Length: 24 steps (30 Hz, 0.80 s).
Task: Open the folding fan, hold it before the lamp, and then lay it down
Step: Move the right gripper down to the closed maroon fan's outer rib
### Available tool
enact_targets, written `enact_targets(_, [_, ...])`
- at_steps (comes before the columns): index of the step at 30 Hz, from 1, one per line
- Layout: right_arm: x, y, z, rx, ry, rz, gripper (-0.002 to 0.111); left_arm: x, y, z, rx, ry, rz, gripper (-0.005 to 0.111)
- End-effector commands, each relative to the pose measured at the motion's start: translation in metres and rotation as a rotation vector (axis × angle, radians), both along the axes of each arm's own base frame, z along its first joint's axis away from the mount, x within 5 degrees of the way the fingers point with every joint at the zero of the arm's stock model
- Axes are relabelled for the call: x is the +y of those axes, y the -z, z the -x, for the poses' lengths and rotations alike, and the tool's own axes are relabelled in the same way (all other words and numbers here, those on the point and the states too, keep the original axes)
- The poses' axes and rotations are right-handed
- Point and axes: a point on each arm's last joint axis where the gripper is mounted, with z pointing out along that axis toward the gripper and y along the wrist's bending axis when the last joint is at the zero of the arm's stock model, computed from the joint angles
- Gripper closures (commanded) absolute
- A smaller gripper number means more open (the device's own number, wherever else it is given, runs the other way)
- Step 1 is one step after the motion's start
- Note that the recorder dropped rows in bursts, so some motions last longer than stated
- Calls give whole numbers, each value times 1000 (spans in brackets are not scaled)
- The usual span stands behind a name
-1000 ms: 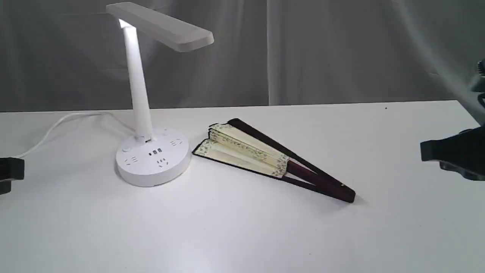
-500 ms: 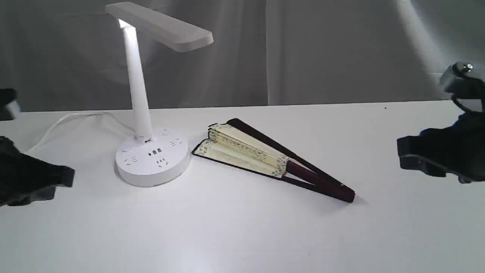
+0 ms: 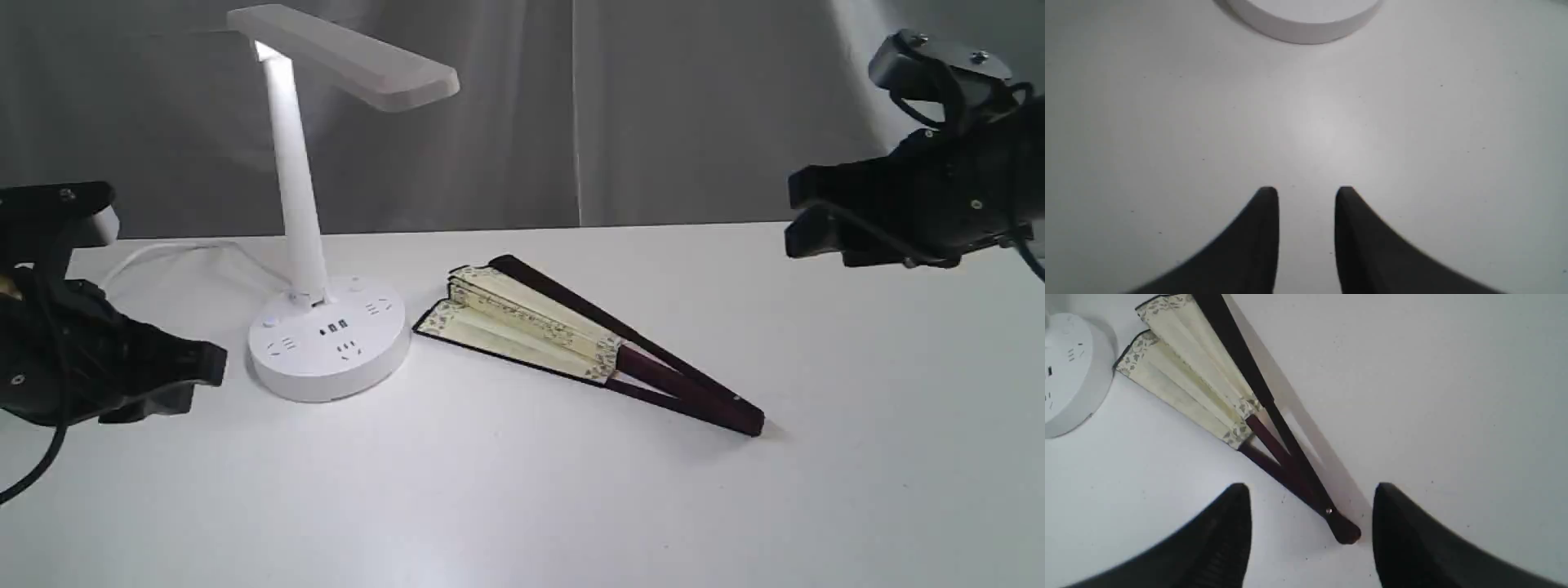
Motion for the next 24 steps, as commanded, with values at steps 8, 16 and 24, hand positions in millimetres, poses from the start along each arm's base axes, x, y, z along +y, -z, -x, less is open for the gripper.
enact_targets(8, [42,27,-49,55,-155,-11,61,-10,23,-8,85,48,55,80])
enact_targets(16, [58,68,-72,118,-154,-47,61,-18,30,-17,184,76,70,80])
enact_targets(24, [69,107,-83,161,-111,-215,62,-22,32,-18,202,66,100,80])
